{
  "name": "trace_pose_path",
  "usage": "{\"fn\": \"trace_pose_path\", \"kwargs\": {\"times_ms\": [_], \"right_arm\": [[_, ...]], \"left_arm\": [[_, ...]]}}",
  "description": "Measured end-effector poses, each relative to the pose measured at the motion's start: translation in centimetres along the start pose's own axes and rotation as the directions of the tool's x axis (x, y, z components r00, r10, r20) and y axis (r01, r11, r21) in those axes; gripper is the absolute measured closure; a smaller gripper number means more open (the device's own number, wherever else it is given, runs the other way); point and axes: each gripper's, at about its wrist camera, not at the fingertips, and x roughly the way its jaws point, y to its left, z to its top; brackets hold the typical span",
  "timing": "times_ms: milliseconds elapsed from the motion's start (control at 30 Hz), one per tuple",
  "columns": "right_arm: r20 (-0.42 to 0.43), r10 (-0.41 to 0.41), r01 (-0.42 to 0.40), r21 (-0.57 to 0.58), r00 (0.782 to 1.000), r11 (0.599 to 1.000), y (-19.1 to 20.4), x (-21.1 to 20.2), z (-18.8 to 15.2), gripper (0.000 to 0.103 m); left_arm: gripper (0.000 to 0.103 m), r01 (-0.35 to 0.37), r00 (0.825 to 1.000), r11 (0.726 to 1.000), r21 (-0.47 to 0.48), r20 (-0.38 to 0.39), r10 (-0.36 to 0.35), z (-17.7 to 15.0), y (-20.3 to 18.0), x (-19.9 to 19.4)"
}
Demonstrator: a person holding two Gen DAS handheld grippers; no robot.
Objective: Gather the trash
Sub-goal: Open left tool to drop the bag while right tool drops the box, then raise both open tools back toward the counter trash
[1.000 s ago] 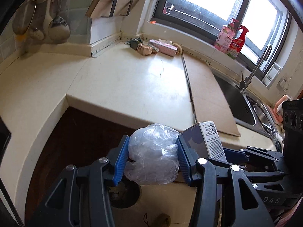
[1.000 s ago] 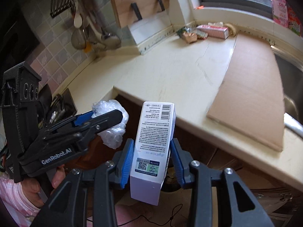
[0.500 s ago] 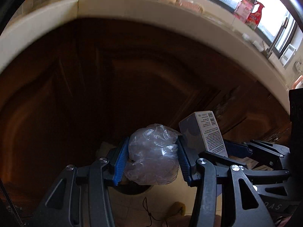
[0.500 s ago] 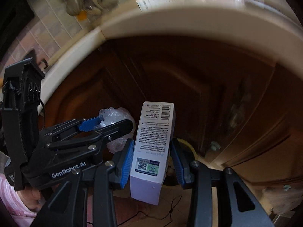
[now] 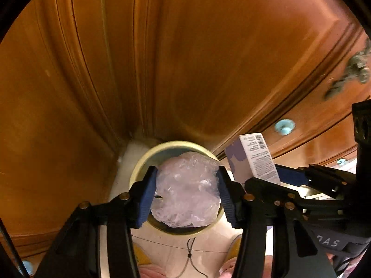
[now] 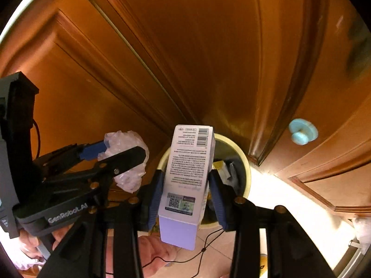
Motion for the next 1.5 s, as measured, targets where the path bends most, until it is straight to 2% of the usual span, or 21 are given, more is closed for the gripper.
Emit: {"fn": "trace_pose_path", "kwargs": {"times_ms": [133, 200, 267, 467, 567, 667, 933, 1267, 1500], "right_arm": [[-0.027, -0.035, 0.034, -0.015, 0.999, 0.999, -1.0, 3.4, -0.3, 0.061], [-0.045, -0.051, 0.050, -0.015, 0.998, 0.999, -1.7, 4.7, -0.9, 0.061], [-0.066, -0.071, 0.070, -0.016, 0.995, 0.997, -2.2, 5.9, -1.1, 0.057], [-0.082, -0.086, 0.085, -0.006, 0.993, 0.996, -2.3, 6.0, -1.3, 0.053], [-0.081, -0.085, 0.086, 0.000, 0.993, 0.996, -1.7, 4.7, -1.4, 0.052], [-0.094, -0.085, 0.086, 0.005, 0.992, 0.996, -1.4, 3.3, -1.4, 0.052], [-0.084, -0.091, 0.093, 0.027, 0.992, 0.995, 1.1, -3.9, -0.2, 0.052], [0.000, -0.099, 0.099, 0.026, 0.995, 0.995, 4.6, -15.7, 3.3, 0.052], [0.086, -0.122, 0.120, 0.029, 0.989, 0.992, 7.3, -24.8, 6.3, 0.052]], "left_arm": [[0.046, -0.028, 0.999, 0.999, -0.017, -0.035, 0.028, -0.9, 1.6, 3.2], [0.037, -0.039, 0.997, 0.999, -0.035, -0.069, 0.036, -1.3, 2.6, 4.7], [0.021, -0.043, 0.995, 0.997, -0.061, -0.096, 0.037, -1.9, 3.2, 5.7], [0.021, -0.079, 0.989, 0.993, -0.087, -0.128, 0.067, -1.6, 3.4, 6.7], [0.021, -0.083, 0.989, 0.993, -0.086, -0.129, 0.071, -1.4, 2.8, 5.2], [0.021, -0.087, 0.989, 0.993, -0.078, -0.126, 0.076, -0.4, 3.2, 2.8], [0.021, -0.074, 0.993, 0.997, -0.011, -0.092, 0.073, 3.1, -0.2, -5.8], [0.021, -0.058, 0.998, 0.997, 0.048, -0.010, 0.059, 8.1, -4.5, -17.3], [0.021, -0.023, 0.998, 0.995, 0.100, 0.058, 0.017, 12.0, -7.7, -25.8]]}}
